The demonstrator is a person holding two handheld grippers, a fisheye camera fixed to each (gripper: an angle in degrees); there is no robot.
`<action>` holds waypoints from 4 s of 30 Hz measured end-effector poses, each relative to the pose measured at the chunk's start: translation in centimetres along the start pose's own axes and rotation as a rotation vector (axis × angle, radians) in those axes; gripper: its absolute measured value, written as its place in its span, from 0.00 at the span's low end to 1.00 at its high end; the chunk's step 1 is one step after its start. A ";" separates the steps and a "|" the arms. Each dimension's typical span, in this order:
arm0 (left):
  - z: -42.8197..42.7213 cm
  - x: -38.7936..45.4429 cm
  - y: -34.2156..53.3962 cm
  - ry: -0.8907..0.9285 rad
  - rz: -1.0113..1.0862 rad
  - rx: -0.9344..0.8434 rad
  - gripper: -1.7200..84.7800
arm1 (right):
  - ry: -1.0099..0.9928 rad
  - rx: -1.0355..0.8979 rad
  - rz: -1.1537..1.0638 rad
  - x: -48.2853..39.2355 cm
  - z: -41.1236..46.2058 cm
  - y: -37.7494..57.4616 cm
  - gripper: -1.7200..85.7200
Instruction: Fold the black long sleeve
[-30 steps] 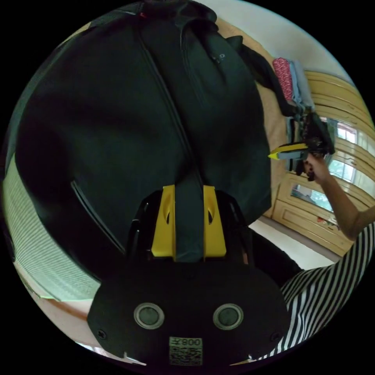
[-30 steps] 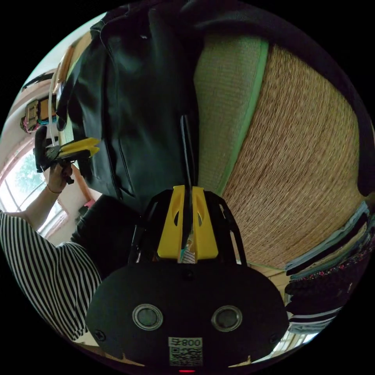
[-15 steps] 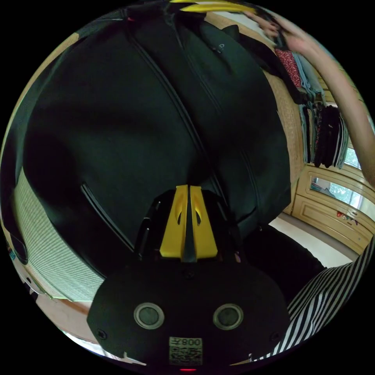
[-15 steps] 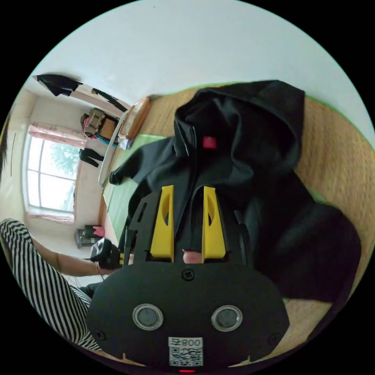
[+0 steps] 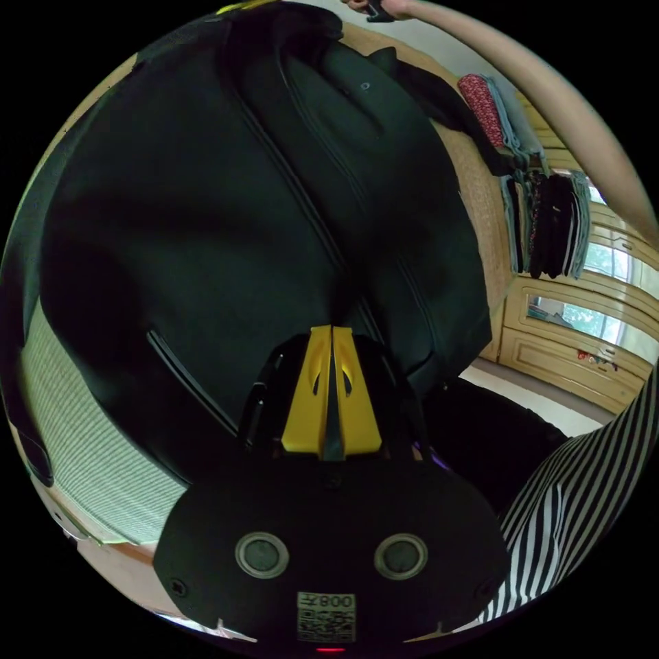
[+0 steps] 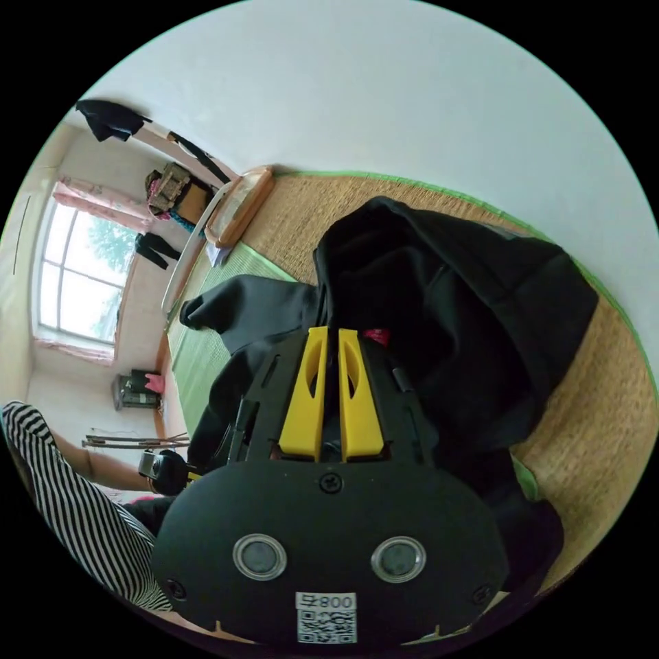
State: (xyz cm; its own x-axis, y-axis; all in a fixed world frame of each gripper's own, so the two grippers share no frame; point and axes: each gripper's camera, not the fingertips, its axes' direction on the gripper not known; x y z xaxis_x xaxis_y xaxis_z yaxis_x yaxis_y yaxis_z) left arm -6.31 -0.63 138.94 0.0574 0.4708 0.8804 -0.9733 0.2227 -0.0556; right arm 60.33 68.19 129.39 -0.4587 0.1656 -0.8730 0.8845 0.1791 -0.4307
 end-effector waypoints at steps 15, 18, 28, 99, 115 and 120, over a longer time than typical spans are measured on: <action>5.6 -3.9 1.6 0.051 -0.025 -0.068 0.03 | 0.213 -0.164 0.022 2.4 2.9 -3.4 0.08; 5.3 -4.6 1.9 0.081 -0.036 -0.012 0.04 | 0.144 -0.161 0.055 3.5 1.5 -3.8 0.09; 7.6 -5.8 1.3 0.293 -0.025 0.013 0.11 | 0.098 0.052 0.194 7.1 -10.7 3.2 0.12; -5.5 -11.4 5.2 0.486 -0.301 -0.080 0.07 | -0.308 0.070 0.418 12.7 -2.6 0.5 0.07; -16.2 -5.1 7.1 0.436 -0.307 0.011 0.03 | -0.112 -0.177 0.279 2.0 2.3 14.1 0.06; -24.0 -5.7 6.3 0.152 -0.305 0.230 0.02 | -0.006 -0.486 0.082 -5.2 10.7 18.4 0.03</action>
State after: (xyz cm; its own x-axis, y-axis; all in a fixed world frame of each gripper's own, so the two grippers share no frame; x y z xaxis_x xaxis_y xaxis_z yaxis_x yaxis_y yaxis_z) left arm -7.45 18.63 122.29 0.3668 0.5368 0.7598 -0.9297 0.1833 0.3193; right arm 79.95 60.26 123.56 -0.3878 0.1925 -0.9014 0.7750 0.5975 -0.2058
